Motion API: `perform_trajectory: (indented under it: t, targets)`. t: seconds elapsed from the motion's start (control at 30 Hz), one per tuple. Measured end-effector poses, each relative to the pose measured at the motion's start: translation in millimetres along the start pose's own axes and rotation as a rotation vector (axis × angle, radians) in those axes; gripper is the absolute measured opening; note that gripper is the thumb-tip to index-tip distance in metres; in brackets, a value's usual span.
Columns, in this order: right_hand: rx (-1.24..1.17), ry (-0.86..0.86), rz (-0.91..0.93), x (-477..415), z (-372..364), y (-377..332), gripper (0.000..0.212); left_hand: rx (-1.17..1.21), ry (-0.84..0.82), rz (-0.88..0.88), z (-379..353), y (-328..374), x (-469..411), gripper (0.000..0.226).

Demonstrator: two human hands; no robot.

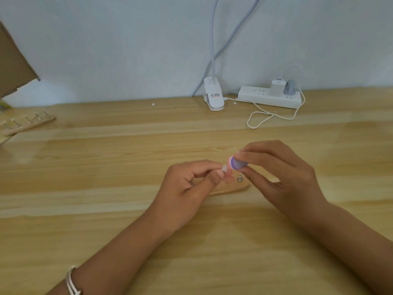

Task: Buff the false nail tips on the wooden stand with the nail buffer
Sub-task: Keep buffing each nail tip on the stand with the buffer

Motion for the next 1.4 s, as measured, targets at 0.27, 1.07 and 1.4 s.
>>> perform_trajectory:
  t: [0.27, 1.07, 1.4]
  targets:
    - [-0.033, -0.006, 0.063, 3.4, -4.0, -12.5, 0.01, 0.055, -0.034, 0.017, -5.0, 1.0, 1.5, 0.022]
    - [0.031, -0.029, -0.015, 5.5, -2.8, 9.3, 0.024, 0.023, -0.062, 0.069, -5.7, -10.7, 0.1, 0.025]
    - [0.015, -0.087, 0.029, 7.3, -13.2, -1.6, 0.023, -0.184, 0.036, -0.079, 3.7, 2.0, -2.9, 0.014]
Point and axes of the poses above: each hand's wrist, its own x-axis away from the middle knuckle, its own z-axis out of the back of the hand, y = z × x, the point moved 10 cm from there along -x, towards the middle knuckle, and after that the axes turned 12 degrees about y, right-handed, at the moved point
